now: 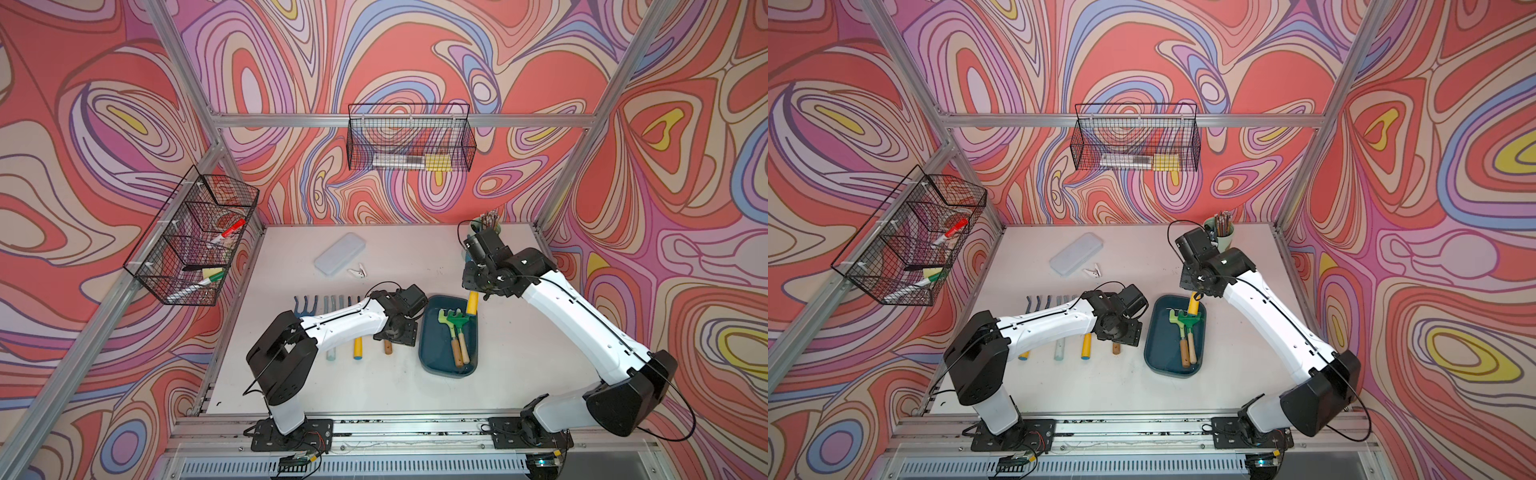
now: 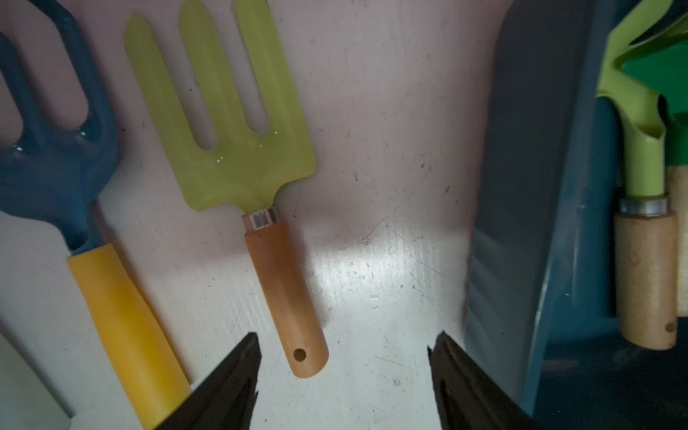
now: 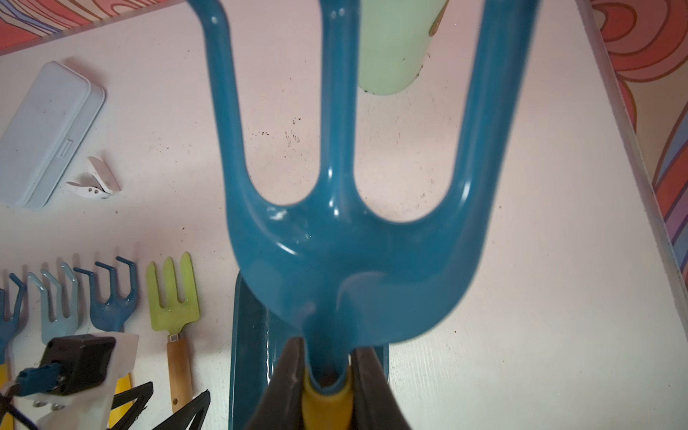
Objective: Take the hand rake out of the storage box
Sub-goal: Pick up the storage box at the center of the board.
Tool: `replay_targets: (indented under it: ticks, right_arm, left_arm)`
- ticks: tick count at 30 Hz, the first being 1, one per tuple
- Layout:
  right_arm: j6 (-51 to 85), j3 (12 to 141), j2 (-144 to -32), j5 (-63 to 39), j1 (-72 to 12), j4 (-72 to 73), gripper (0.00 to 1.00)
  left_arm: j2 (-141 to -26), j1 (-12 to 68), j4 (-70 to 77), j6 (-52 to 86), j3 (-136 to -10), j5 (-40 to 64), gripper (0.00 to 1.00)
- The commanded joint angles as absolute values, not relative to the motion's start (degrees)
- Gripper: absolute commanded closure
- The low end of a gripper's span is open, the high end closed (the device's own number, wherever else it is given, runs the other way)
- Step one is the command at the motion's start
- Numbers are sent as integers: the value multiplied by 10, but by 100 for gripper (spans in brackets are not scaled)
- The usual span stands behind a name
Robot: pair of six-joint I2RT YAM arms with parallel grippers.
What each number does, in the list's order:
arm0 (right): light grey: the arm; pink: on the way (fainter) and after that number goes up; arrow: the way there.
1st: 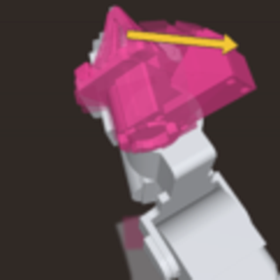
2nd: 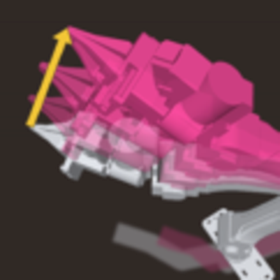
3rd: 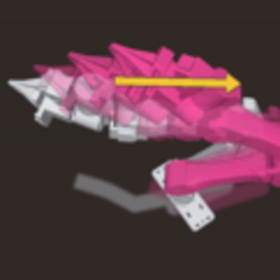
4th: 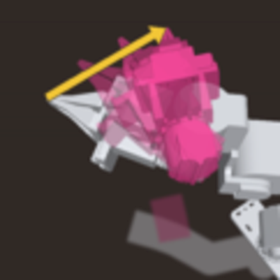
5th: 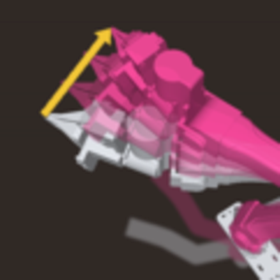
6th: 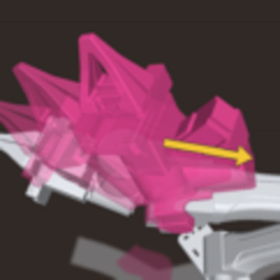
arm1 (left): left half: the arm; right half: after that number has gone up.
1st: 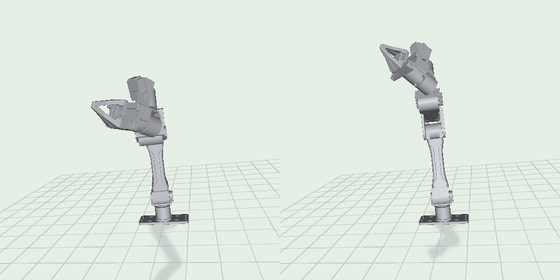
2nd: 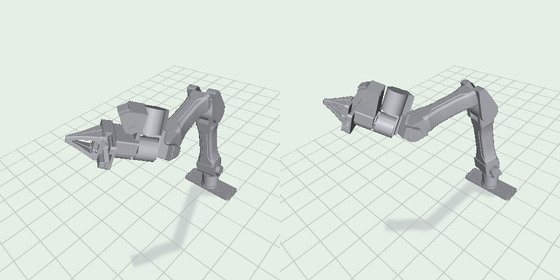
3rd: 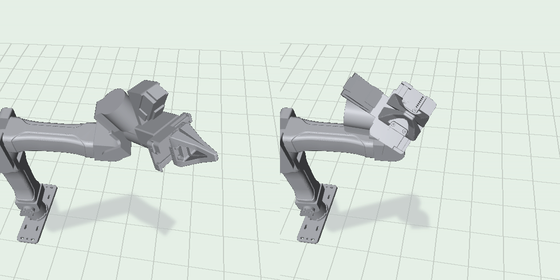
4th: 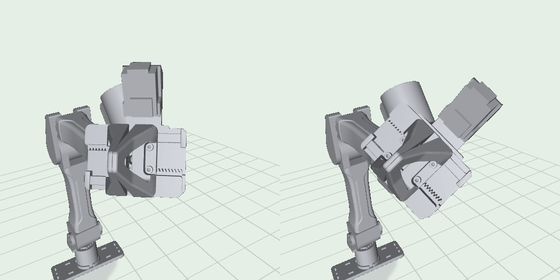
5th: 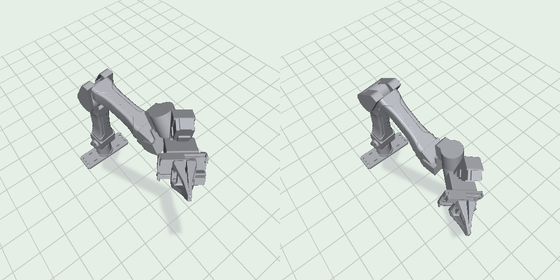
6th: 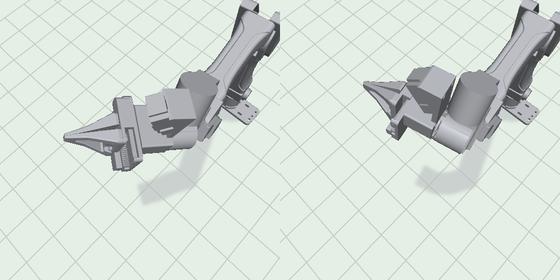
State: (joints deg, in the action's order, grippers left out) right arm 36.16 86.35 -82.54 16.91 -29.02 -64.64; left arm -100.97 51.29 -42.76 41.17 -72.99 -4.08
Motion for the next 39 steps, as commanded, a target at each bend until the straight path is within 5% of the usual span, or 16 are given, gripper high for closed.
replay_targets:
  ticks: [1,18,20,24,30,35,39]
  right_arm:
    - [335,867,-826,156,-276,-640,84]
    - [296,860,-805,101,-216,-626,84]
    - [295,860,-807,96,-214,-621,84]
    - [296,859,-808,83,-214,-609,84]
    - [286,836,-809,61,-214,-608,85]
    - [286,816,-795,74,-214,-612,84]
    - [283,819,-787,76,-214,-620,84]
  left_arm:
    - [-1036,546,-460,413,-785,-77,23]
    - [-1125,591,-437,448,-890,-8,24]
    - [-1136,591,-450,454,-901,-13,28]
    - [-1147,591,-456,469,-899,-26,57]
    - [-1165,591,-453,482,-907,-40,58]
    - [-1181,589,-445,497,-922,-54,85]
    - [-1189,583,-442,500,-939,-59,89]
